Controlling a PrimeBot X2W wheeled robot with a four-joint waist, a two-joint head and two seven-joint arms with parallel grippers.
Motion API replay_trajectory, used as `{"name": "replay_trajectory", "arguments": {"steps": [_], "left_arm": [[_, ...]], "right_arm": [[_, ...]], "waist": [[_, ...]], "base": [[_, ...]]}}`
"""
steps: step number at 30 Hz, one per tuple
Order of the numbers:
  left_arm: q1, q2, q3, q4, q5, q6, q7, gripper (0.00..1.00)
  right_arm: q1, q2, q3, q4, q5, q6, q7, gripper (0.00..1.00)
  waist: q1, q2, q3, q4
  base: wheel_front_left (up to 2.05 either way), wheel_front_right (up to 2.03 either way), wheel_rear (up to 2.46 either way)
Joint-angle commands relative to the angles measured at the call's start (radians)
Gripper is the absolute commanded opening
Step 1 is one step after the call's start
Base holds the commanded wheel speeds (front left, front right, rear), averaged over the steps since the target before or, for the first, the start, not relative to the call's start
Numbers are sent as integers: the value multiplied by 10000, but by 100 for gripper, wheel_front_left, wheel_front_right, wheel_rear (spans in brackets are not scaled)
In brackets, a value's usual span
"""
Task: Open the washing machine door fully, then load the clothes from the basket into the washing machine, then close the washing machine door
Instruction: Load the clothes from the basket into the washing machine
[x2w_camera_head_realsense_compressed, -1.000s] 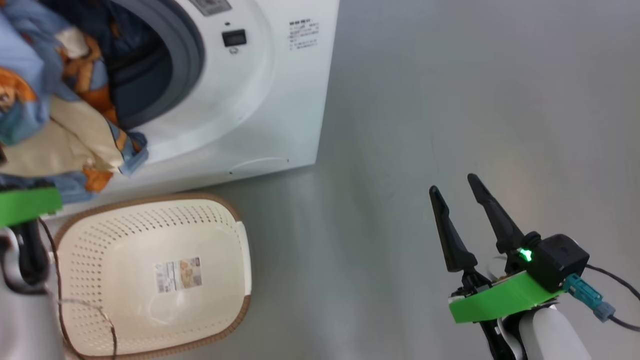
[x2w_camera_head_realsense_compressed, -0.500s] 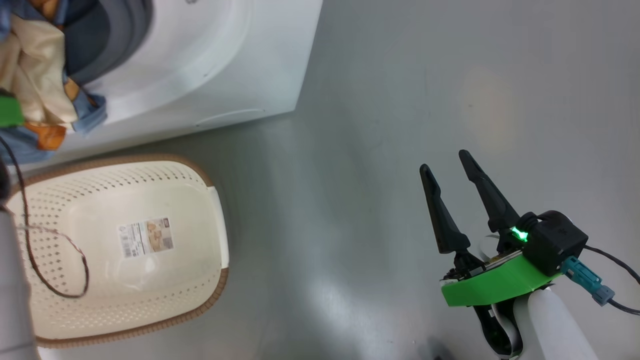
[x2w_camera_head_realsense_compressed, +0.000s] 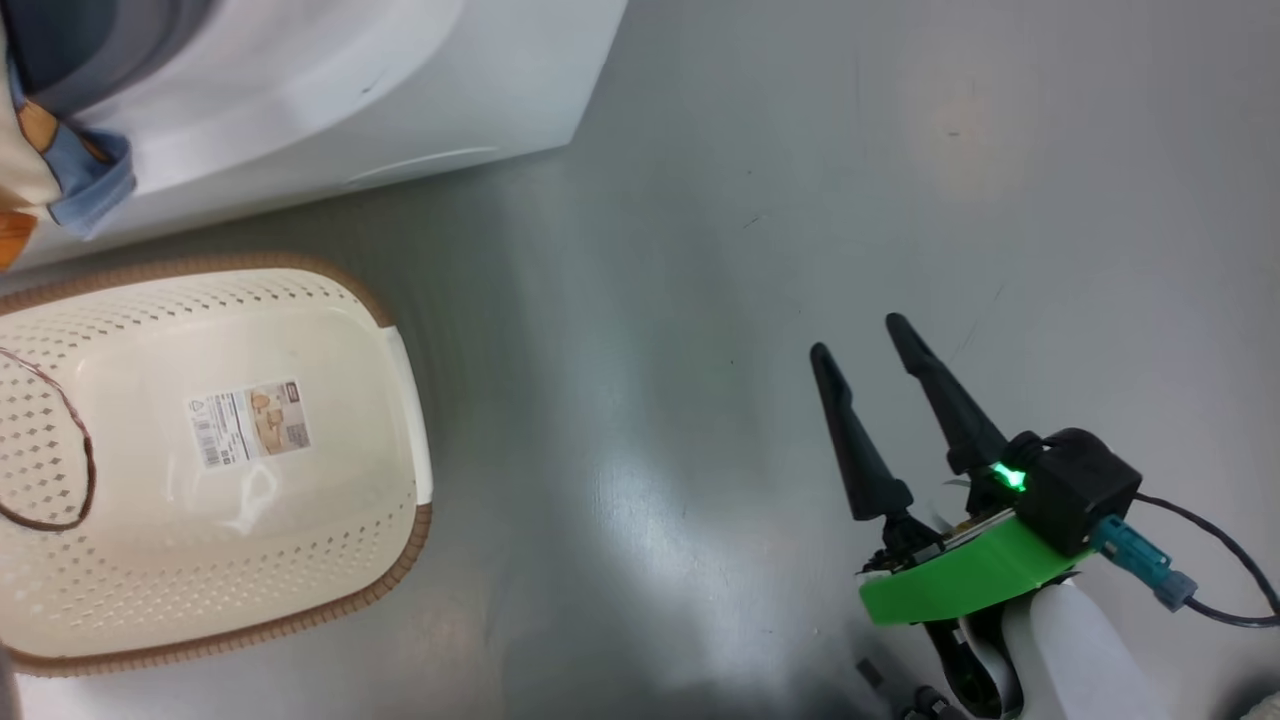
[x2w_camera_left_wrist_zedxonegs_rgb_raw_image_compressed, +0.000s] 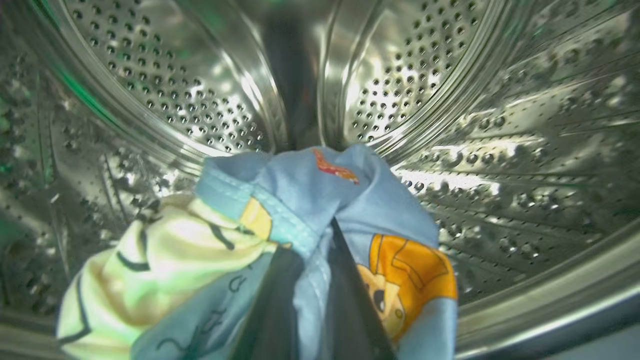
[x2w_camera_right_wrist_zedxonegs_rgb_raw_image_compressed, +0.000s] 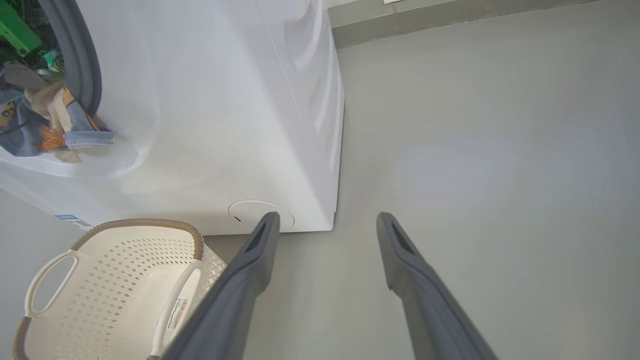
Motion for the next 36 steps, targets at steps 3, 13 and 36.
{"name": "replay_trajectory", "arguments": {"steps": [3, 13, 36], "left_arm": [[-625, 784, -137, 623, -85, -30, 620, 0], [-1694, 995, -652, 1321, 325, -15, -192, 0], [-1549, 550, -751, 1429, 738, 102, -1041, 100]], "right_arm": [[93, 36, 443, -98, 252, 16, -48, 100], [178, 36, 562, -62, 350, 16, -48, 100], [-144, 36, 452, -22, 398, 16, -48, 100]], "waist": [[-1, 0, 100, -55], [-1, 0, 327, -193], [-1, 0, 264, 18]], "base": [[0, 0, 0], [0, 0, 0], [0, 0, 0]]}}
